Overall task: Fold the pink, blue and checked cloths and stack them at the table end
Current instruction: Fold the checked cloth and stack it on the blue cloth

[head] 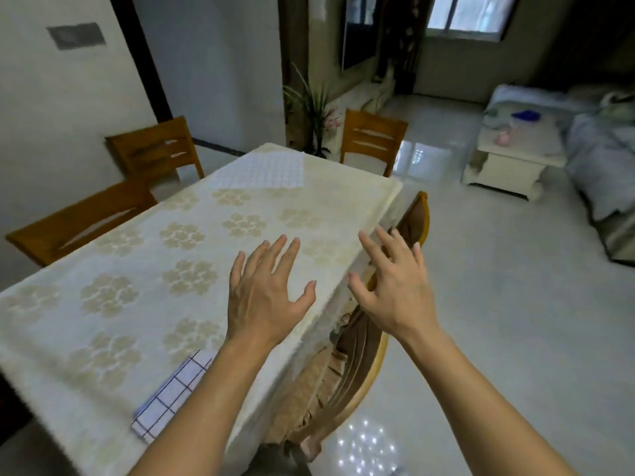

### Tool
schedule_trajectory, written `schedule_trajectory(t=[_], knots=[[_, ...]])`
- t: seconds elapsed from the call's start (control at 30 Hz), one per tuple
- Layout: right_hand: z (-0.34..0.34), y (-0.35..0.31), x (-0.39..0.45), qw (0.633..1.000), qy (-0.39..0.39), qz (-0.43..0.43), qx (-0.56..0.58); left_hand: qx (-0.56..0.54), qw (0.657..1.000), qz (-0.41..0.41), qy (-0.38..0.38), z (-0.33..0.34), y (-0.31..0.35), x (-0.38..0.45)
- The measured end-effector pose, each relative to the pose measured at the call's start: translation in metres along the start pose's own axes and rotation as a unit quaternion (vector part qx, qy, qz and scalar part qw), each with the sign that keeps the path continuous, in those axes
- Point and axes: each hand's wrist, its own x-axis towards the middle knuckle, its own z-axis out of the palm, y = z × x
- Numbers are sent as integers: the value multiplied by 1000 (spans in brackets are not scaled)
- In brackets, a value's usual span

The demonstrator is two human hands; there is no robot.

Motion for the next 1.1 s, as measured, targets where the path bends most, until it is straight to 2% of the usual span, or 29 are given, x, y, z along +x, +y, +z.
schedule_trajectory(t=[0.33,0.67,0.9,1.1], knots=[[-48,132,-38,990,38,130,-38,-57,990,122,-37,55,138,32],[-85,298,-38,980,62,188,-23,-42,977,199,-66,130,300,80],[-115,405,-17,978,78,194,-23,-24,978,201,-57,175,398,120],[-121,466,3,979,61,196,-19,-16,979,195,-53,203,445,149]])
